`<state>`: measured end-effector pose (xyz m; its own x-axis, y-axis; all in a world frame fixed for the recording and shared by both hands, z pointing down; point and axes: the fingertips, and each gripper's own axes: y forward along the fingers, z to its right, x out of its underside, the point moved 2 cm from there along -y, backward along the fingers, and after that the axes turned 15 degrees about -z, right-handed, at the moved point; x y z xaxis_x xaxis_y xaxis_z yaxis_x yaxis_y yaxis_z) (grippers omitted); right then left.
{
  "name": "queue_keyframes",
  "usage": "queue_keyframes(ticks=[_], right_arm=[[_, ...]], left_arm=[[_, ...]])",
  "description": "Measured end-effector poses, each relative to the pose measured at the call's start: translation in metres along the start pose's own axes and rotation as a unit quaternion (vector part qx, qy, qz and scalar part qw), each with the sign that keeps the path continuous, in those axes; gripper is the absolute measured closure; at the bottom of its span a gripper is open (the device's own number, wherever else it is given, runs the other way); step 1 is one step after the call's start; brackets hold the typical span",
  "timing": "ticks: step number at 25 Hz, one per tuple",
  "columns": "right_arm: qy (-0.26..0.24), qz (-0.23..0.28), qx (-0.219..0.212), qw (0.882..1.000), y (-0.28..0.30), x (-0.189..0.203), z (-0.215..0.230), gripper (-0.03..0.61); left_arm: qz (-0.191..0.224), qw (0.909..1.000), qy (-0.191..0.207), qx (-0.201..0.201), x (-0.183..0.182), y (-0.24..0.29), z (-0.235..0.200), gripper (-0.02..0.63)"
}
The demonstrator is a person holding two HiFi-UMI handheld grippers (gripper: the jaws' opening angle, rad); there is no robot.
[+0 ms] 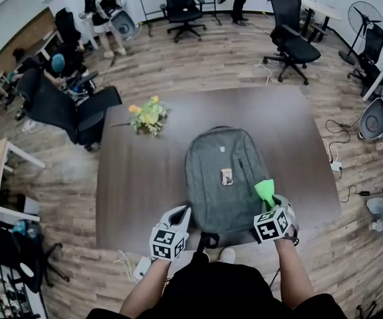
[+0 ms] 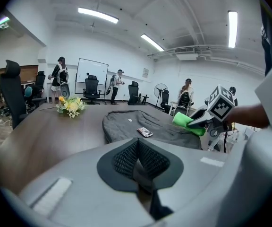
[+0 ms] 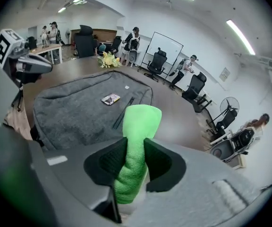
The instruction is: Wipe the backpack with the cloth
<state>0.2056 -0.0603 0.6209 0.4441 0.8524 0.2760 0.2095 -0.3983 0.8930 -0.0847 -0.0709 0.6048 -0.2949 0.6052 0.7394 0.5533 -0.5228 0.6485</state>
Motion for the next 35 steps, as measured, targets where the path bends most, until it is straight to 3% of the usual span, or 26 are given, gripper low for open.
queue_keyframes(ticks=[3, 11, 17, 21, 26, 29, 35], right_arm=[[-0.014, -0.008, 0.027, 1.0, 0.003, 0.006, 0.007, 0.466], [0.008, -0.008, 0.019, 1.0, 0.003, 0.009, 0.014, 0.466], [0.032, 0.054, -0.002, 0.998, -0.028, -0.019, 0.012, 0.466], [0.056, 0.126, -0.004, 0.99, -0.059, -0.048, 0.02, 0.466], [0.085, 0.228, -0.04, 0.969, -0.104, -0.083, 0.025, 0.466], [0.097, 0.293, -0.061, 0.949, -0.133, -0.102, 0.027, 0.466], [0.123, 0.409, -0.054, 0.903, -0.192, -0.131, 0.045, 0.466]], left_arm=[[0.005, 1.0, 0.003, 0.003, -0.007, 0.001, 0.005, 0.594], [0.005, 0.9998, 0.015, 0.013, -0.013, 0.006, 0.015, 0.594], [0.006, 0.9998, 0.014, 0.014, -0.018, 0.008, 0.014, 0.594], [0.04, 0.9991, 0.002, 0.01, -0.039, -0.004, 0.012, 0.594], [0.09, 0.9956, -0.012, 0.021, -0.075, -0.024, 0.011, 0.594], [0.124, 0.9916, -0.023, 0.028, -0.1, -0.037, 0.009, 0.594], [0.186, 0.9822, -0.026, 0.01, -0.146, -0.07, -0.002, 0.594]])
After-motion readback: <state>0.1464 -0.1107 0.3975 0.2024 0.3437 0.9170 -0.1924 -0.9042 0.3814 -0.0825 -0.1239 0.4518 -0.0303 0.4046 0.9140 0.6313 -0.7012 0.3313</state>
